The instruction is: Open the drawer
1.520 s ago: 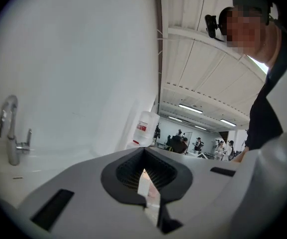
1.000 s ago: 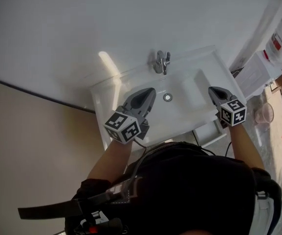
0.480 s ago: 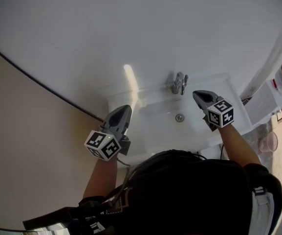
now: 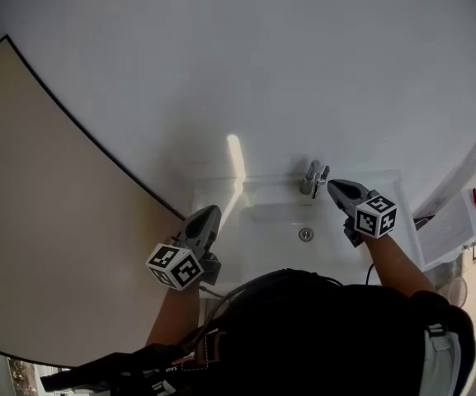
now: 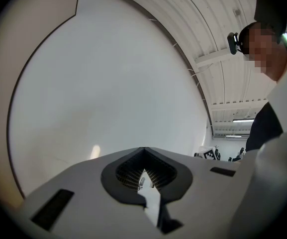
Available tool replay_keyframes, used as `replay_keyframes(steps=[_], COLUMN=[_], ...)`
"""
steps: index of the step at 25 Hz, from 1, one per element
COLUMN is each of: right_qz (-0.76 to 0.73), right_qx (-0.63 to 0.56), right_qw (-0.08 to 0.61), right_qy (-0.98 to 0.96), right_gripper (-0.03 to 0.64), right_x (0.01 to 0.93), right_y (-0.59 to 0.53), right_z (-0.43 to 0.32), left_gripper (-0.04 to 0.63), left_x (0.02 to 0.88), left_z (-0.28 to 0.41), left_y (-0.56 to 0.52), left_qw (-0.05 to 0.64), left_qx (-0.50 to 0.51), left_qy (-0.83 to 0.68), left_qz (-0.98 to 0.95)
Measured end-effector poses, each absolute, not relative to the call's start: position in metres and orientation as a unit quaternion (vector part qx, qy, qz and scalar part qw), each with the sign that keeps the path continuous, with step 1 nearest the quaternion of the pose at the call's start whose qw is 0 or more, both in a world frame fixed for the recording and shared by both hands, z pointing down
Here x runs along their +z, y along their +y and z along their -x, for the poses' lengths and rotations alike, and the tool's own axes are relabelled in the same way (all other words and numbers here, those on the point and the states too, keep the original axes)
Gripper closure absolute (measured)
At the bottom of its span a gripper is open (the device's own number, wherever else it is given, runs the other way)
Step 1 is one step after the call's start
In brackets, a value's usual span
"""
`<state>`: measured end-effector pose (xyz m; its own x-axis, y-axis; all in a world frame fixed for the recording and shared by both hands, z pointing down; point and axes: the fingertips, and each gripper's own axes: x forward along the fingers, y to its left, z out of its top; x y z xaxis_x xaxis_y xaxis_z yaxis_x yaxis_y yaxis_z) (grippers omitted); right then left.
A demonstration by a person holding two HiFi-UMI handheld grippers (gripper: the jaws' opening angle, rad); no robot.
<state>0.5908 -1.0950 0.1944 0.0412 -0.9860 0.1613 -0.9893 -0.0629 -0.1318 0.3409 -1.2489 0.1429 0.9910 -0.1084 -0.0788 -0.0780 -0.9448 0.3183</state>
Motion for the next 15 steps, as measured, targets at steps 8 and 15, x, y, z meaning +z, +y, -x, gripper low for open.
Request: replay_keyframes(steps=[8, 15], right_qz=[-0.724, -0.730], right_qx=[0.099, 0.101], right_qw=[0.021, 0.037], right_qy=[-0.682, -0.675], right_gripper=[0.618, 0.618], right_x=[0.201, 0.202], right_y=[-1.105, -1.105], right_z=[-0.595, -0.594], left_gripper=[0.595, 0.595], left_x=[0.150, 0.146], left_z=[-0.358, -0.365], left_y=[-1.253, -1.259], left_qw=[0.159, 0.160], left_qx=[-0.035, -0.028], left_qy=[-0.032, -0.021], left_qz=[-0.986, -0.986])
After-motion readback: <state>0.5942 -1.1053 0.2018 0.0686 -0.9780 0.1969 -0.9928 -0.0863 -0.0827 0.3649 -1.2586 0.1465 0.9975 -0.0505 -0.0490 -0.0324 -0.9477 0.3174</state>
